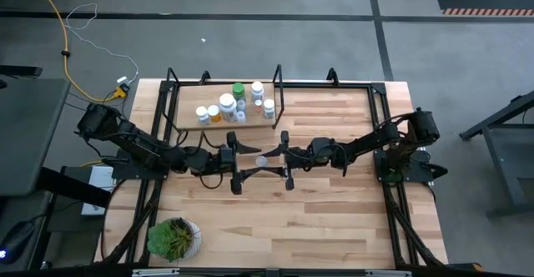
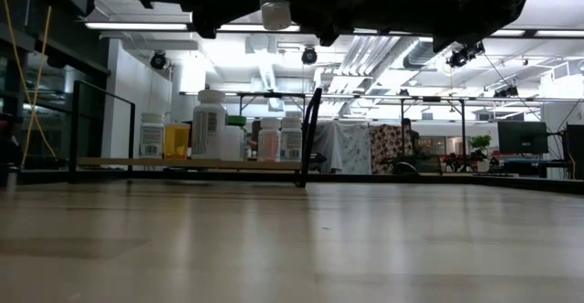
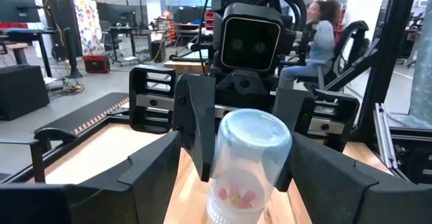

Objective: Pick and place medicine bottles onto shelf by color
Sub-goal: Adjust the small green pill bottle on the shelf

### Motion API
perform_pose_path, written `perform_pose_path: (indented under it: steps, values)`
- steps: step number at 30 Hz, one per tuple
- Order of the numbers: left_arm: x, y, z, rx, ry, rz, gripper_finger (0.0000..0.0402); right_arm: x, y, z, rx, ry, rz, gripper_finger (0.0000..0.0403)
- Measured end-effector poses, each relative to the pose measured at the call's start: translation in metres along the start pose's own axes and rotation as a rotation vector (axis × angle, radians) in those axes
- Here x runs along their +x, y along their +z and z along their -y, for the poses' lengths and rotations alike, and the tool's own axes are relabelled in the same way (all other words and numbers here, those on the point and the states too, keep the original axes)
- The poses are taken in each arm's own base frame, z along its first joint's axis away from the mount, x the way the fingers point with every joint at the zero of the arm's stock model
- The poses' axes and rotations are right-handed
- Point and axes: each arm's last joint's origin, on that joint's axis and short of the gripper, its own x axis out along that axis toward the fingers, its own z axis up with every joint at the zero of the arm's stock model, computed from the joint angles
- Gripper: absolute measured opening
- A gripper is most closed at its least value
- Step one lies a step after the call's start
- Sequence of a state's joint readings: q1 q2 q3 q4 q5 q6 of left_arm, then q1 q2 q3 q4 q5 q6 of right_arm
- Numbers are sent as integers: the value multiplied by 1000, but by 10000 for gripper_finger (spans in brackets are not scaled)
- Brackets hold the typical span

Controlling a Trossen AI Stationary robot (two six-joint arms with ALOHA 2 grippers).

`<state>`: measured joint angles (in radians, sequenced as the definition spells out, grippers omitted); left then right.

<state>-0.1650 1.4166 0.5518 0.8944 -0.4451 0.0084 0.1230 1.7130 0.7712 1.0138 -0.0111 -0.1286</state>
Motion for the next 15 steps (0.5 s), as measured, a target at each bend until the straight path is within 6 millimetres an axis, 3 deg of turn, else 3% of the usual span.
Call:
perform_pose_path:
  steps: [11, 15]
  values:
    - [2, 0, 3, 36, -77, 25, 257, 0, 4, 0, 4, 4, 38, 149]
    - [11, -6, 8, 51, -85, 2, 257, 0, 5, 0, 9, 3, 47, 149]
